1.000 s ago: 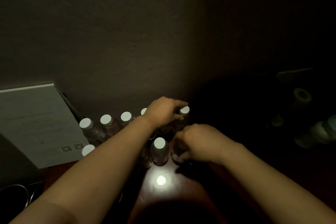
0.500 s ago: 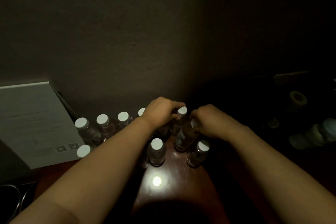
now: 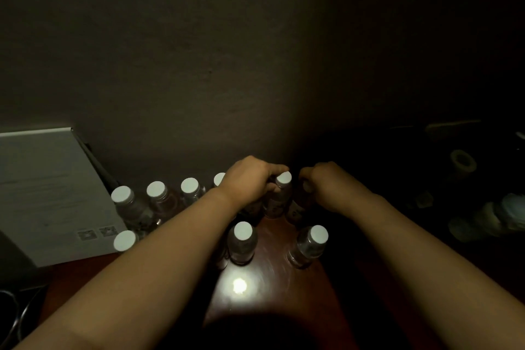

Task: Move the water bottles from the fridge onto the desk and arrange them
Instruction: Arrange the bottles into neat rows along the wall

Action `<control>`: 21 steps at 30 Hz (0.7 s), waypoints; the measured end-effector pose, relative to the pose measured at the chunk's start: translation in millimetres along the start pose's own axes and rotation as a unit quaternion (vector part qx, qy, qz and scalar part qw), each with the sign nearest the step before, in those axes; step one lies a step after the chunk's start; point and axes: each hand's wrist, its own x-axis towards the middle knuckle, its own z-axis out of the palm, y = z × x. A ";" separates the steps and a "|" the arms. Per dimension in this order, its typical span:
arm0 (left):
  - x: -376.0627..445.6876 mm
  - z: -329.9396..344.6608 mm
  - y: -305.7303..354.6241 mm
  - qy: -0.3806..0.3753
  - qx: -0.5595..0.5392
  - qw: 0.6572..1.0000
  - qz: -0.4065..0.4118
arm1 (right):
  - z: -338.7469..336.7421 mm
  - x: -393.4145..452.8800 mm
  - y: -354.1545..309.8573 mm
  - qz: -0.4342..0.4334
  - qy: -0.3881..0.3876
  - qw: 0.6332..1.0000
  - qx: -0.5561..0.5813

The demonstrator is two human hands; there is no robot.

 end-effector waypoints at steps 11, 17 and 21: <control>0.7 -1.6 0.4 -0.001 0.008 1.000 0.007 | -1.4 7.2 2.1 -0.031 0.000 0.999 -0.019; 1.3 -1.4 -0.9 -0.009 0.012 1.000 0.004 | -5.2 12.1 8.4 -0.058 -0.019 0.998 -0.020; 1.1 -2.9 0.5 -0.014 0.023 1.000 0.011 | -5.0 13.6 6.6 -0.047 -0.023 0.998 -0.028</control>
